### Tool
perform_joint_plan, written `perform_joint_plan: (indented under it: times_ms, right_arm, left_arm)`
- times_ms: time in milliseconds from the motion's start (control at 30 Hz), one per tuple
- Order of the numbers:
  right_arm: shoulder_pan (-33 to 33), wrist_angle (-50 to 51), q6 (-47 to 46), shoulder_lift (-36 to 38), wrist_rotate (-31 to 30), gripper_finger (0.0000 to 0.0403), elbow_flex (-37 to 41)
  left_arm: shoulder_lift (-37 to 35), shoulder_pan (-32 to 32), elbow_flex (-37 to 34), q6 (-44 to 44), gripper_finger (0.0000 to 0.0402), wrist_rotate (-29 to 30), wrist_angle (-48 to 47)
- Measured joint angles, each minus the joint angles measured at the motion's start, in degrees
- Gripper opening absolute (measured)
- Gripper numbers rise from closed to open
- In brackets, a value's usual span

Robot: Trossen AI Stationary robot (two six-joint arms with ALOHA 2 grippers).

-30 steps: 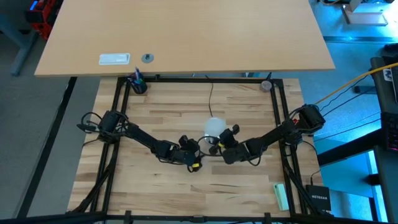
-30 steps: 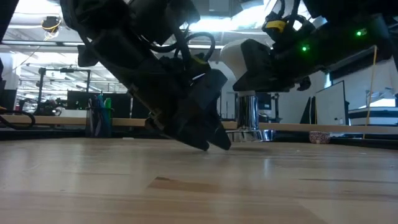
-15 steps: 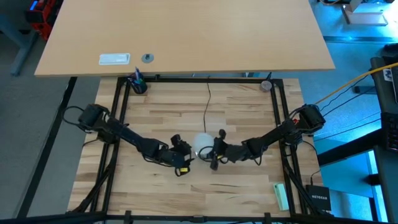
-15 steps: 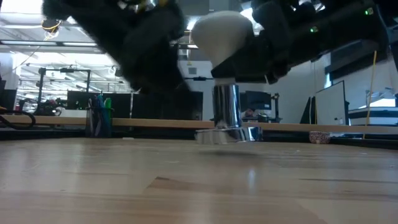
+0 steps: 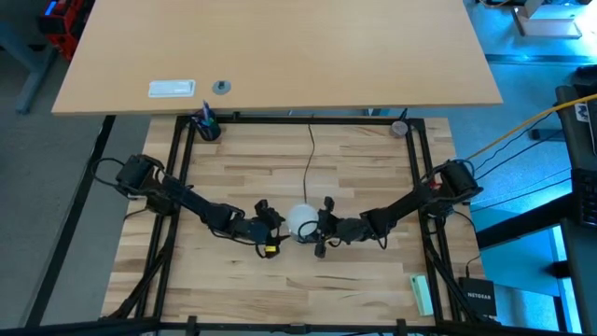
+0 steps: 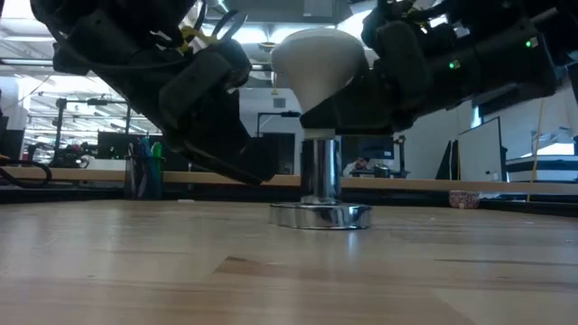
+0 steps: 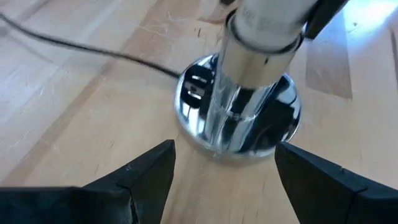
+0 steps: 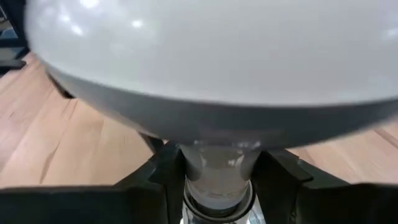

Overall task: Screw lightbulb
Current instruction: Remove the lightbulb from the lamp

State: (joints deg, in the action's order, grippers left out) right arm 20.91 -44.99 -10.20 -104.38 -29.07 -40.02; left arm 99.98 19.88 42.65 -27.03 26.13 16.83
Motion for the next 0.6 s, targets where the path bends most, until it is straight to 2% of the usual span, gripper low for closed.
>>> perform_joint_plan:
  times_ms: [133,367,467,600]
  right_arm:
    - [-0.02,-0.59,-0.38,-1.05,-0.11,0.0156,-1.07]
    - [0.03,0.23,0.09,-0.94,0.15,0.0242,-2.52]
    - [0.16,1.19,-0.01,0.89,0.23,0.0261,-2.52]
    - [0.91,8.52,-0.01,5.8,0.85,0.0269,-2.54]
  left_arm:
    - [0.0,-0.5,0.02,1.34,0.0265,-0.03,0.36]
    - [0.0,-0.55,0.02,-3.13,0.0265,-0.04,0.37]
    - [-0.52,-0.55,0.02,-3.3,0.0265,-1.4,-0.51]
    - [-3.3,-0.47,0.07,-3.01,0.0265,-1.62,-2.3]
